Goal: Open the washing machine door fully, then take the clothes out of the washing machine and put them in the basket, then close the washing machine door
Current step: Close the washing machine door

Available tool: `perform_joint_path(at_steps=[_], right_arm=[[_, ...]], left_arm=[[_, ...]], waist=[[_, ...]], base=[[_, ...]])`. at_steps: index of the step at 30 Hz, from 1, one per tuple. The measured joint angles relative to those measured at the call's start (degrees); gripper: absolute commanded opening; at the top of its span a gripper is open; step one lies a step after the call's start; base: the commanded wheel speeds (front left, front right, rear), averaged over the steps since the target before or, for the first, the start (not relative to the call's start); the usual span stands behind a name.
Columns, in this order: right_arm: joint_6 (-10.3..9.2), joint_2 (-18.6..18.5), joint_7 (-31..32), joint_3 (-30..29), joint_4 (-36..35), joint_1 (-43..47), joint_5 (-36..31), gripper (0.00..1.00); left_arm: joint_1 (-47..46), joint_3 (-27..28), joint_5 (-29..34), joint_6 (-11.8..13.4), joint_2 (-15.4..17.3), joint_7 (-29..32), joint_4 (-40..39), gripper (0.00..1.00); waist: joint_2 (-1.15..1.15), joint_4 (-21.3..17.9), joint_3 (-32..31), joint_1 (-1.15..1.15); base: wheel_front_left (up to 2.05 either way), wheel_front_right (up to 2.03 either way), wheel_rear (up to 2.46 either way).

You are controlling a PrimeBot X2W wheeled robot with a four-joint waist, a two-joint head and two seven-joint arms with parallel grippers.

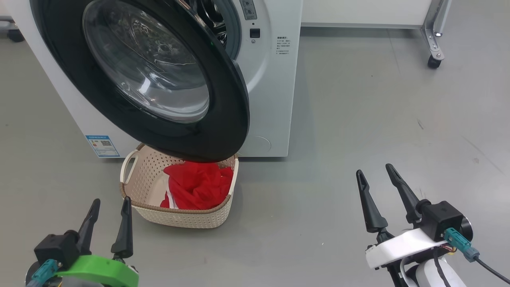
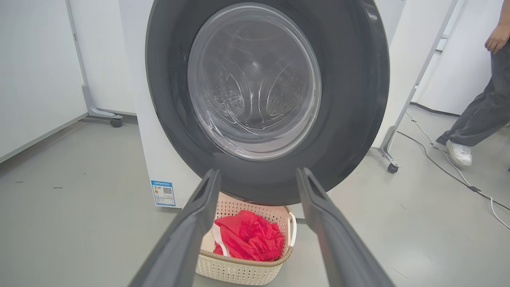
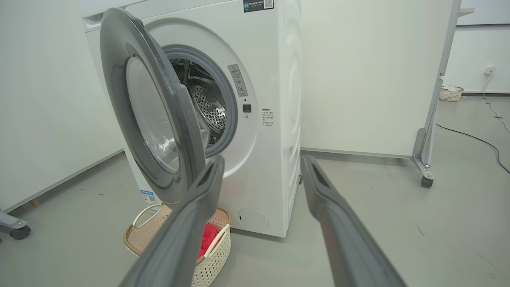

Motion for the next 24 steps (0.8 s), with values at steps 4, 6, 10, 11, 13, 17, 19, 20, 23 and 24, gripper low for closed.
perform_joint_path(at_steps=[4,6,10,11,13,17,19,20,23,24], right_arm=[[0.00,0.0,0.0,-0.1,-0.1,0.0,0.0,1.00],[0.01,0.0,0.0,-0.2,-0.5,0.0,0.0,1.00],[0.22,0.0,0.0,-0.6,-2.0,0.0,-0.1,0.00],[0.52,-0.2,0.0,-0.6,-2.5,0.0,-0.3,0.00],[0.80,-0.7,-0.3,-0.5,-3.3,-0.2,-0.9,0.00],[1.96,-2.1,-0.3,0.4,-3.7,-1.6,-1.8,0.00],[2.61,-2.5,-0.3,1.3,-4.1,-3.2,-2.3,0.00],[3.07,-2.9,-0.3,1.9,-4.3,-4.1,-2.9,0.00],[4.22,-4.0,0.4,3.9,-4.9,-7.1,-4.1,0.00],[4.54,-4.3,0.8,4.6,-5.1,-8.2,-4.3,0.00]], left_arm=[[0.2,0.0,0.4,-0.3,-0.1,0.0,-0.1,1.00],[0.2,0.0,0.6,-0.3,-0.2,0.0,-0.3,1.00],[0.3,0.0,0.6,-0.3,-0.8,0.0,-1.0,1.00],[0.2,-0.1,0.6,-0.3,-0.9,-0.1,-1.2,1.00],[0.2,-0.3,0.9,-0.3,-1.1,-0.2,-1.5,1.00],[0.1,-0.9,1.0,-0.6,-1.4,-0.2,-2.3,1.00],[-0.2,-1.1,1.1,-0.6,-1.7,-0.2,-2.7,1.00],[-0.5,-1.2,1.1,-0.6,-1.8,-0.2,-2.9,1.00],[-1.8,-1.7,1.6,-0.8,-2.6,-0.2,-3.6,1.00],[-2.3,-2.0,1.8,-0.8,-2.8,-0.2,-3.8,1.00]], waist=[[0.00,0.0,0.2,0.00],[0.00,0.0,0.4,0.00],[0.00,0.1,1.3,0.00],[0.00,0.2,1.5,0.00],[0.00,0.3,2.1,0.00],[0.00,0.6,3.7,0.00],[0.00,0.9,4.6,0.00],[0.00,1.0,5.1,0.00],[0.00,1.5,6.7,0.00],[0.00,1.7,7.3,0.00]], base=[[0.00,0.00,0.00],[0.00,0.00,0.00],[0.00,0.00,0.00],[0.00,0.00,0.00],[0.00,0.00,0.00],[0.00,0.00,0.00],[0.00,0.00,0.00],[0.00,0.00,0.00],[0.00,0.00,0.00],[0.00,0.00,0.00]])
